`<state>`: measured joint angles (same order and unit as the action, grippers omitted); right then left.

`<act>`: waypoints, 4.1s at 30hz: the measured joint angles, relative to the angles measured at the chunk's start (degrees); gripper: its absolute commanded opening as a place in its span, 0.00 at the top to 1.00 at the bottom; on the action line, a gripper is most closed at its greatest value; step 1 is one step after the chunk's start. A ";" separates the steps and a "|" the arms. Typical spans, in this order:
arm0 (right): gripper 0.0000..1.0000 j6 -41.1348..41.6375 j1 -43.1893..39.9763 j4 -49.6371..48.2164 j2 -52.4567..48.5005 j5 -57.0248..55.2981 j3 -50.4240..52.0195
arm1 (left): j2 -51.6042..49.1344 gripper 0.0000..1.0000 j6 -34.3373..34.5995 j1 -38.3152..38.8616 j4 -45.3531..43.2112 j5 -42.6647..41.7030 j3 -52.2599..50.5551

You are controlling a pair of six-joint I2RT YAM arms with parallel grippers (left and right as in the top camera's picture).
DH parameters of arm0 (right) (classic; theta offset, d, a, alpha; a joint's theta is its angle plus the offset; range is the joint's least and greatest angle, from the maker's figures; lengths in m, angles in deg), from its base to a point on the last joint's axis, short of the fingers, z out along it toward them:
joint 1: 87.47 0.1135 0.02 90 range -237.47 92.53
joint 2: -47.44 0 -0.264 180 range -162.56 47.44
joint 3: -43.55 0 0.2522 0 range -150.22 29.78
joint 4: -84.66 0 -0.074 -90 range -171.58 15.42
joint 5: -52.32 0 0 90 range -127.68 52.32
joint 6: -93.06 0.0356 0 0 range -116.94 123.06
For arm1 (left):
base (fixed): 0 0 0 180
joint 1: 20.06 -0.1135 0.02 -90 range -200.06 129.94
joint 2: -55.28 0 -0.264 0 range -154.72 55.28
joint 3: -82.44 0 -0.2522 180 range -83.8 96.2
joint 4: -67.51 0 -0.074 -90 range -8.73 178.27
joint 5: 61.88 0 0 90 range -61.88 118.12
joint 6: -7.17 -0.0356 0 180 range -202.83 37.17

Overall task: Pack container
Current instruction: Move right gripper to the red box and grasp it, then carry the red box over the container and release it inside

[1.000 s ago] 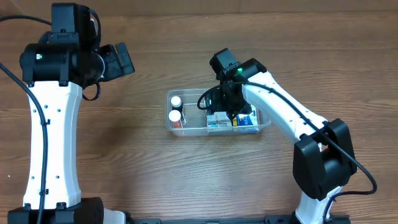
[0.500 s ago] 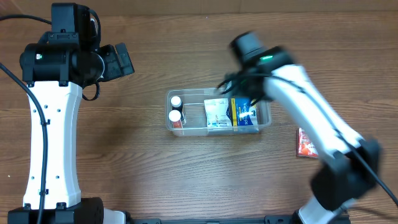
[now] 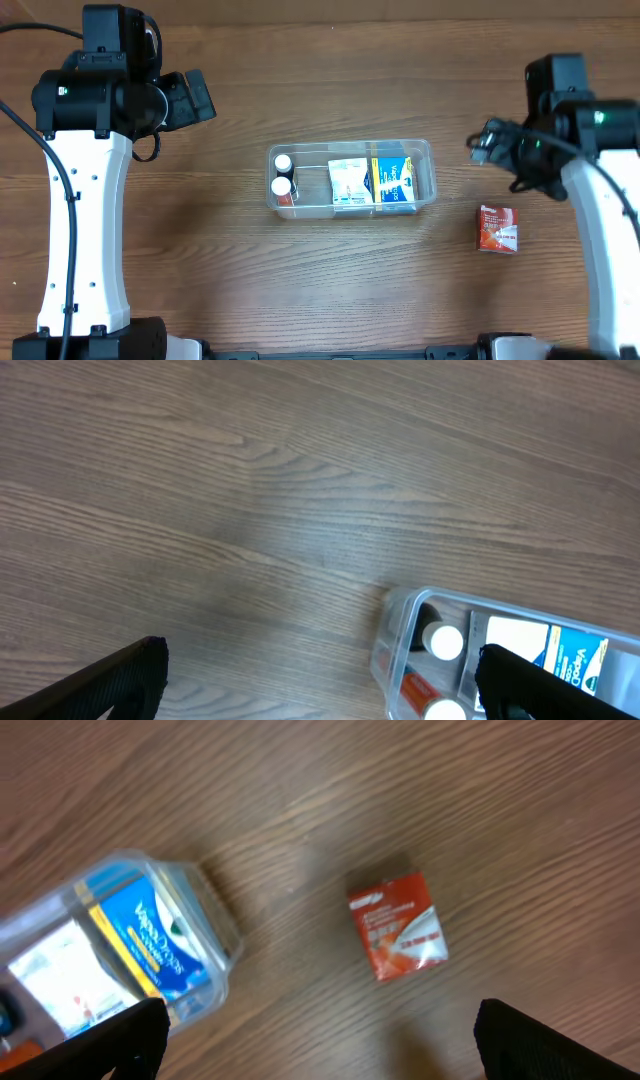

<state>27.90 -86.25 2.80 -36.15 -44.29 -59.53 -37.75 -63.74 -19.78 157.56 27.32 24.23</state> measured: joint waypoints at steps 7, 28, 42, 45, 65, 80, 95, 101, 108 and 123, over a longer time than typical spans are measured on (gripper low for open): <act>0.00 -2.05 -1.95 -9.77 12.04 1.07 15.65 | 0.00 0.00 0.00 0.00 -0.07 0.17 -0.04; 0.00 -22.05 -8.07 -19.65 -9.38 1.79 26.08 | 0.00 0.00 -0.02 0.00 -0.50 0.17 -0.04; 0.00 -24.70 -18.05 -20.35 -11.61 7.76 26.08 | 0.00 0.00 -0.02 0.00 -1.11 0.17 -0.04; 0.00 -25.40 -17.66 -20.39 -11.61 9.27 26.08 | 0.00 0.00 0.00 0.00 -1.11 0.17 -0.04; 0.03 -26.29 -17.18 -24.35 -19.37 12.28 30.21 | 0.00 0.00 -0.02 0.00 -1.14 0.17 -0.04; 0.29 -26.14 -17.20 -24.57 -19.56 12.28 30.21 | 0.00 0.00 -0.02 0.00 -1.11 0.17 -0.04; 0.25 -23.93 -16.09 -12.02 -18.88 12.44 14.10 | 0.00 0.00 -0.02 0.00 -1.11 0.17 -0.04; 0.25 -23.37 -7.98 -8.09 -10.80 12.37 1.90 | 0.00 0.00 -0.02 0.00 -1.14 0.17 -0.04; 0.25 -20.33 6.67 -9.40 -3.34 12.83 -2.08 | 0.00 0.00 -0.02 0.00 -1.14 0.20 -0.04; 0.26 -13.38 17.09 -17.20 -10.95 12.74 3.43 | 0.00 0.00 0.00 0.00 -1.14 0.20 -0.04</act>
<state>14.52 -69.16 -14.40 -47.10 -31.55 -56.10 -37.75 -63.74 -19.78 156.43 27.52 24.19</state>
